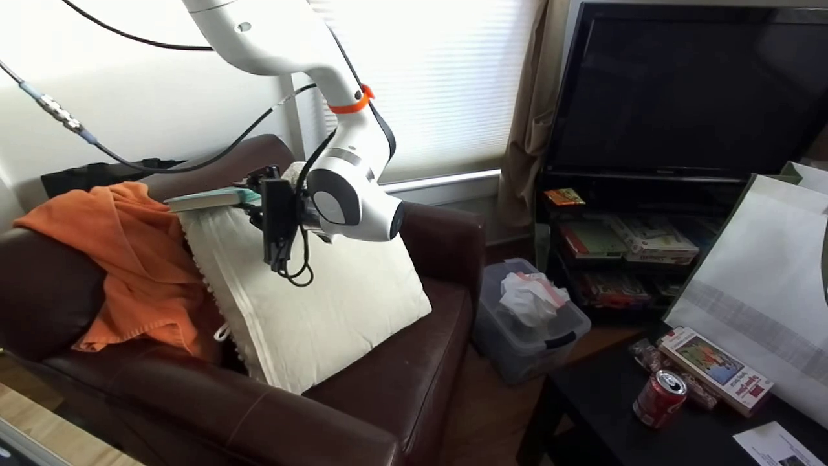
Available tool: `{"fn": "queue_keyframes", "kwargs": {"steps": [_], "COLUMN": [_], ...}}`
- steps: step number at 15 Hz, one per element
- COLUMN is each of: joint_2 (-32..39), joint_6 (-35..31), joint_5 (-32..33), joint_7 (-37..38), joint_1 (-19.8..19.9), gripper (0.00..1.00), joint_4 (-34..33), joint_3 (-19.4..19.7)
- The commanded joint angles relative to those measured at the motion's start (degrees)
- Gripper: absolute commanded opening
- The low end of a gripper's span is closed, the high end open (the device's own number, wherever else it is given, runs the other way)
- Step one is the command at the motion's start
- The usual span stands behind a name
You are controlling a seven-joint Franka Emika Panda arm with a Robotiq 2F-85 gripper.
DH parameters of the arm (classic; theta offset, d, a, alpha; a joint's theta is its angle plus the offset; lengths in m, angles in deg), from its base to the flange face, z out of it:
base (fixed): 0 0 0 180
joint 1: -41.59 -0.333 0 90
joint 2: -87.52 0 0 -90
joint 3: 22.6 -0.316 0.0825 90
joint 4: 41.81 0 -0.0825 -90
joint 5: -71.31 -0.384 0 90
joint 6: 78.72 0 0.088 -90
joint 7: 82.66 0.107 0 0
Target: Put the book on the pillow
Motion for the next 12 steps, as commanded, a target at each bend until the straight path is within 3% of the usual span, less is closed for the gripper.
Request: {"fn": "queue_keyframes", "kwargs": {"steps": [1, 4, 5, 10, 11, 12], "joint_2": [-1.41, -7.44, -11.06, -25.93, -17.74, -20.02], "joint_6": [-0.85, -3.95, -6.02, -20.81, -14.9, -15.95], "joint_5": [0.21, -0.35, -0.67, 0.18, 0.18, 0.21], "joint_7": [10.02, 16.3, 17.55, 21.35, 18.5, 19.01], "joint_1": [-0.11, -0.47, -0.87, -3.01, -0.3, -0.45], "gripper": [0.75, 0.97, 1.0, 1.0, 1.0, 1.0], "joint_4": [2.28, 9.06, 12.58, 21.84, 16.28, 17.29], "joint_3": [1.84, 4.03, 4.96, 6.02, 4.75, 4.64]}}
